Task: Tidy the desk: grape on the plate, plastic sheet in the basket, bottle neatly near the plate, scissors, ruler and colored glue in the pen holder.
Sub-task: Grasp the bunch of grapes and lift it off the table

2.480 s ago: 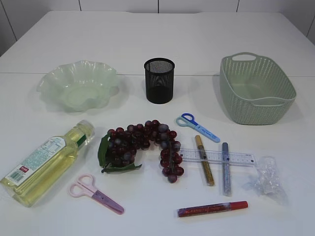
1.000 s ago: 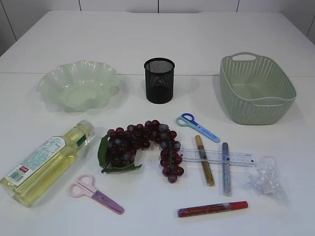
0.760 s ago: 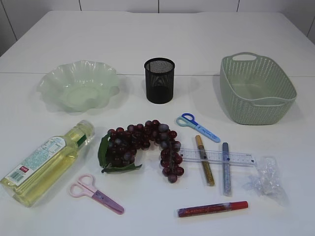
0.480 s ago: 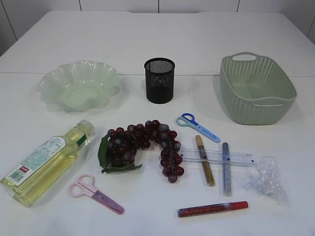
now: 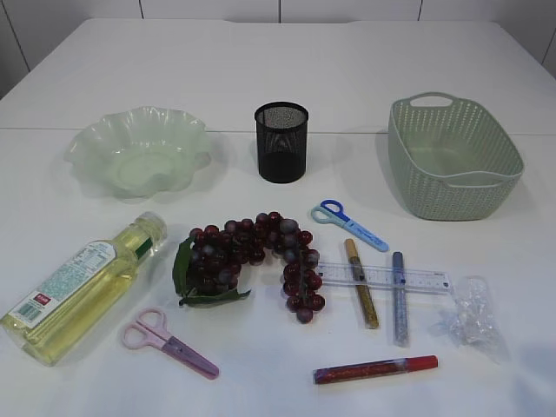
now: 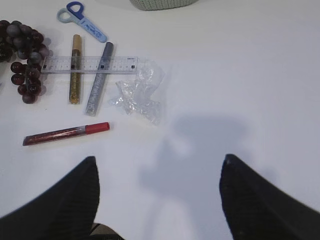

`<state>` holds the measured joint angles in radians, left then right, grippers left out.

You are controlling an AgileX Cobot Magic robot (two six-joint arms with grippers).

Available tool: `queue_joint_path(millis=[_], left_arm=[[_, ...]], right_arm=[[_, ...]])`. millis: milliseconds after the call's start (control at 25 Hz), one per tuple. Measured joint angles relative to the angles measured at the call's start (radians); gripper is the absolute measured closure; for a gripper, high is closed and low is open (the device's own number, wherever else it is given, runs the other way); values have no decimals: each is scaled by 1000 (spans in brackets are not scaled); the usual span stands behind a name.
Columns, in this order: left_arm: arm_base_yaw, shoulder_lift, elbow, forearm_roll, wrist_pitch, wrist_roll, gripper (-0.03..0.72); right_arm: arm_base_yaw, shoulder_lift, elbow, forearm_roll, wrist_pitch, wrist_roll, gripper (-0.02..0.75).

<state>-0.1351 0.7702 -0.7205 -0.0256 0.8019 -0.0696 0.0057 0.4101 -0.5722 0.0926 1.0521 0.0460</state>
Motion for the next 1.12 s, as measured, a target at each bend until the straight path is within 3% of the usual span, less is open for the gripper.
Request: queue_joint_path(millis=[240, 440, 600, 960, 1120], left_arm=[[0, 325, -179, -29, -34, 110, 201], [0, 556, -354, -169, -14, 309, 201], [-21, 716, -495, -215, 5, 385, 201], [-249, 1038, -781, -140, 89, 453, 201], [-303, 1144, -852, -132, 104, 455, 199]], right_arm=[[0, 144, -97, -27, 2, 6, 155], [0, 272, -166, -69, 31, 6, 155], [0, 360, -198, -72, 58, 8, 155], [0, 437, -203, -76, 87, 8, 155], [0, 459, -203, -76, 78, 8, 155]])
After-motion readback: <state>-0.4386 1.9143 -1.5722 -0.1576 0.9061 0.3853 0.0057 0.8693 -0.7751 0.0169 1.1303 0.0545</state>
